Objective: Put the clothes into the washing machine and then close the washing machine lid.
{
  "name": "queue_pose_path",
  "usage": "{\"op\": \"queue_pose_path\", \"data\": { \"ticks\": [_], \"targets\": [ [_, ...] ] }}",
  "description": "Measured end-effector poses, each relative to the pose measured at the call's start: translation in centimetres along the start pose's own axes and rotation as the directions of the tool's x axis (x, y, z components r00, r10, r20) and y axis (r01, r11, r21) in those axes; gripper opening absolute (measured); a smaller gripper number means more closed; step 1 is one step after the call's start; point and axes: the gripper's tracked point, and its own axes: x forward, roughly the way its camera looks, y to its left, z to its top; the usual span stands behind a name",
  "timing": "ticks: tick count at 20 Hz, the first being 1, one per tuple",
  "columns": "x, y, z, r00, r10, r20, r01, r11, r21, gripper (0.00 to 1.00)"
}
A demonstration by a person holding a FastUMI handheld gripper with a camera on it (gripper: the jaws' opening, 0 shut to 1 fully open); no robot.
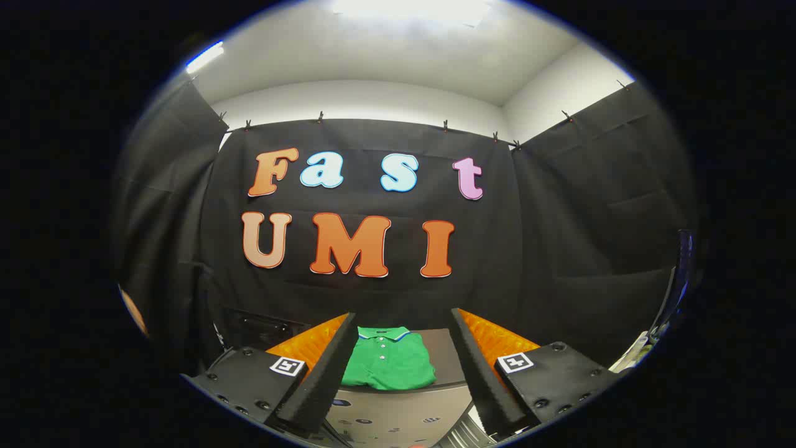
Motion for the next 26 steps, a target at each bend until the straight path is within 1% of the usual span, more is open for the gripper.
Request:
{"op": "queue_pose_path", "data": {
  "ticks": [4, 11, 26],
  "targets": [
    [0.2, -0.7, -0.5, 1.0, -0.009, -0.013, 0.009, 1.0, 0.03, 0.97],
    [0.7, -0.7, 0.2, 1.0, -0.014, 0.007, 0.014, 1.0, -0.002, 0.97],
    [2.7, 0.1, -0.3, 1.0, 0.002, -0.004, -0.002, 1.0, 0.005, 0.97]
  ]
}}
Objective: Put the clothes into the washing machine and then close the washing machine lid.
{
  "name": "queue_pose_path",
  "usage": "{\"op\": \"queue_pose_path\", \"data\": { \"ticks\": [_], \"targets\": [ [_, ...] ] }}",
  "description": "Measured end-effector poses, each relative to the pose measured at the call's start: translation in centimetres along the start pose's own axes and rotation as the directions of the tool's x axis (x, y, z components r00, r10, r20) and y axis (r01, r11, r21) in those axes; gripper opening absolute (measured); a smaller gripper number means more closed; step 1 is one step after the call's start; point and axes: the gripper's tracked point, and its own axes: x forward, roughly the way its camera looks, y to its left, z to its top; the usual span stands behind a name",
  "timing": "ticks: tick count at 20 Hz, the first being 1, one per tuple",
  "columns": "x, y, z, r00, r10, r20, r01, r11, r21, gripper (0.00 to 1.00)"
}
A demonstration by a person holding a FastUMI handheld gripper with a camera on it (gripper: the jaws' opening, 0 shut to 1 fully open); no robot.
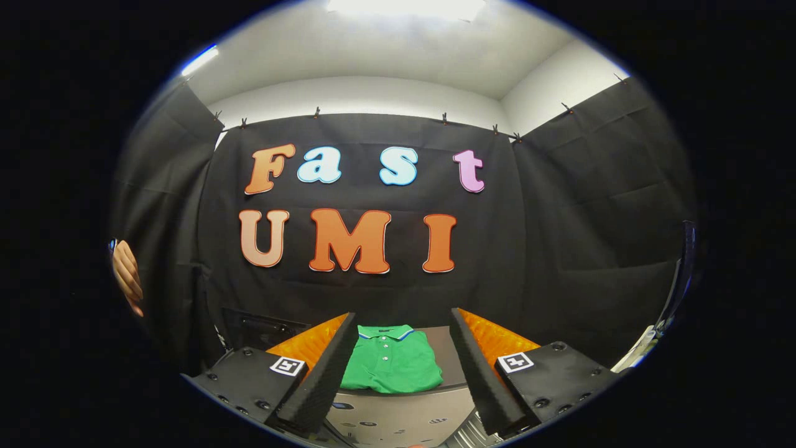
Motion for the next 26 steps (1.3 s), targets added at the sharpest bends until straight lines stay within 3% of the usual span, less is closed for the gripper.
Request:
{"op": "queue_pose_path", "data": {
  "ticks": [15, 22, 26],
  "targets": [
    [2.8, 1.5, 0.5, 1.0, 0.017, -0.016, -0.017, 1.0, -0.01, 0.97],
    [9.1, 3.4, 3.0, 0.996, 0.072, -0.052, -0.074, 0.996, -0.051, 0.97],
    [14.3, 4.0, 3.1, 0.988, 0.108, -0.115, -0.109, 0.994, -0.005, 0.97]
  ]
}}
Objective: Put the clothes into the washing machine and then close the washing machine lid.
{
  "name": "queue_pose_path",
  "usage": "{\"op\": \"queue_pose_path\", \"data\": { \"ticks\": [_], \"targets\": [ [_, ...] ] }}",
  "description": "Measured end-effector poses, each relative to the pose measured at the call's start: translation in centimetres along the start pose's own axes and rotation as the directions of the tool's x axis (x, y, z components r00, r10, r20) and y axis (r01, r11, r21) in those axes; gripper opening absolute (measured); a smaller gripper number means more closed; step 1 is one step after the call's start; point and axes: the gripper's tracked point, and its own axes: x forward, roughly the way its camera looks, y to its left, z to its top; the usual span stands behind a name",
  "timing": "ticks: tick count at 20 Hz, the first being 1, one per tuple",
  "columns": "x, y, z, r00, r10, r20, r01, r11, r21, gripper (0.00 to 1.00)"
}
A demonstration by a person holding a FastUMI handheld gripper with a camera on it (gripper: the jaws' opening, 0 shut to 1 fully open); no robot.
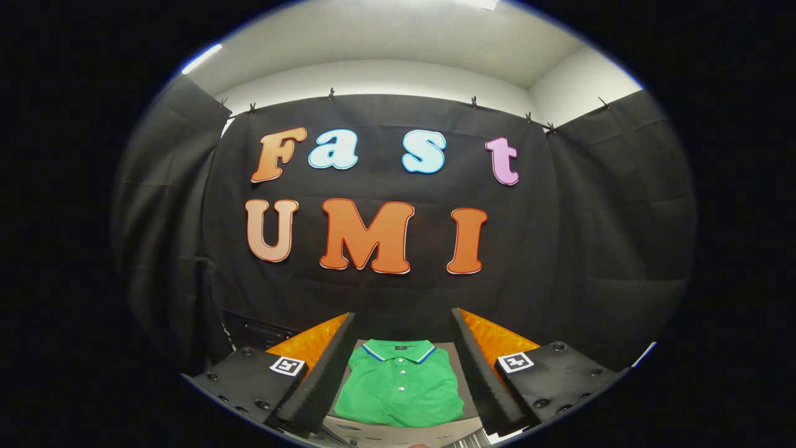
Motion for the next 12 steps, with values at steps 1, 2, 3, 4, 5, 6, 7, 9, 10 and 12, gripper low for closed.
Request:
{"op": "queue_pose_path", "data": {
  "ticks": [1, 2, 3, 4, 5, 6, 7, 9, 10, 12],
  "targets": [
    [1.5, -0.3, -0.1, 1.0, 0.005, -0.02, -0.005, 1.0, 0.009, 0.97],
    [3.0, -0.4, -0.3, 0.999, 0.009, -0.042, -0.008, 1.0, 0.013, 0.97],
    [4.5, -0.6, -0.9, 0.997, 0.011, -0.078, -0.01, 1.0, 0.015, 0.97],
    [6.1, -0.7, -1.8, 0.993, 0.017, -0.118, -0.016, 1.0, 0.013, 0.97],
    [7.6, -0.6, -2.6, 0.987, 0.023, -0.161, -0.02, 1.0, 0.015, 0.97],
    [8.7, -0.3, -3.5, 0.978, 0.037, -0.204, -0.034, 0.999, 0.017, 0.97],
    [10.0, -0.1, -4.7, 0.965, 0.043, -0.257, -0.039, 0.999, 0.021, 0.97],
    [12.7, 0.0, -7.7, 0.927, 0.054, -0.372, -0.05, 0.999, 0.019, 0.97],
    [13.7, 0.1, -9.4, 0.902, 0.062, -0.426, -0.057, 0.998, 0.023, 0.97],
    [14.9, 0.3, -12.8, 0.85, 0.084, -0.521, -0.065, 0.996, 0.054, 0.98]
  ]
}}
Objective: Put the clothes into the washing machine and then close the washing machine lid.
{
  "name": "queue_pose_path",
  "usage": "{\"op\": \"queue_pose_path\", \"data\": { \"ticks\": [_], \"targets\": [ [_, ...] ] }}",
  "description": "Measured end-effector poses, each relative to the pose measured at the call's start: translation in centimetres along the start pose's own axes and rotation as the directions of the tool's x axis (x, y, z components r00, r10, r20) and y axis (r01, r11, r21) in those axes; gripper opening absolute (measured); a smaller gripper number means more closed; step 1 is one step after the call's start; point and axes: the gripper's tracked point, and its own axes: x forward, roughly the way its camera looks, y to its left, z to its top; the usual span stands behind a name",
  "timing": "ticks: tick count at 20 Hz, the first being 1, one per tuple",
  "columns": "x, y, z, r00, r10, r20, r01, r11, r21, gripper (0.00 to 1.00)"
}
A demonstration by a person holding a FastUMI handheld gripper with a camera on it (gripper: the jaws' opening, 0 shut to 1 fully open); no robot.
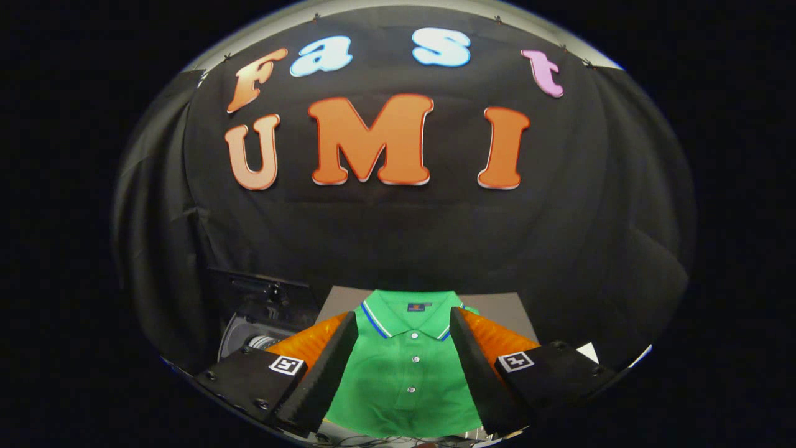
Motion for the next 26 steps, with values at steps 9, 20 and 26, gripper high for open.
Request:
{"op": "queue_pose_path", "data": {
  "ticks": [9, 20, 26],
  "targets": [
    [5.3, -1.6, -8.8, 0.893, 0.002, -0.451, 0.019, 0.999, 0.044, 0.98],
    [6.4, -1.9, -12.1, 0.728, 0.017, -0.686, 0.023, 0.999, 0.049, 0.99],
    [6.7, -2.9, -12.0, 0.721, 0.028, -0.692, -0.014, 1.0, 0.026, 0.39]
  ]
}}
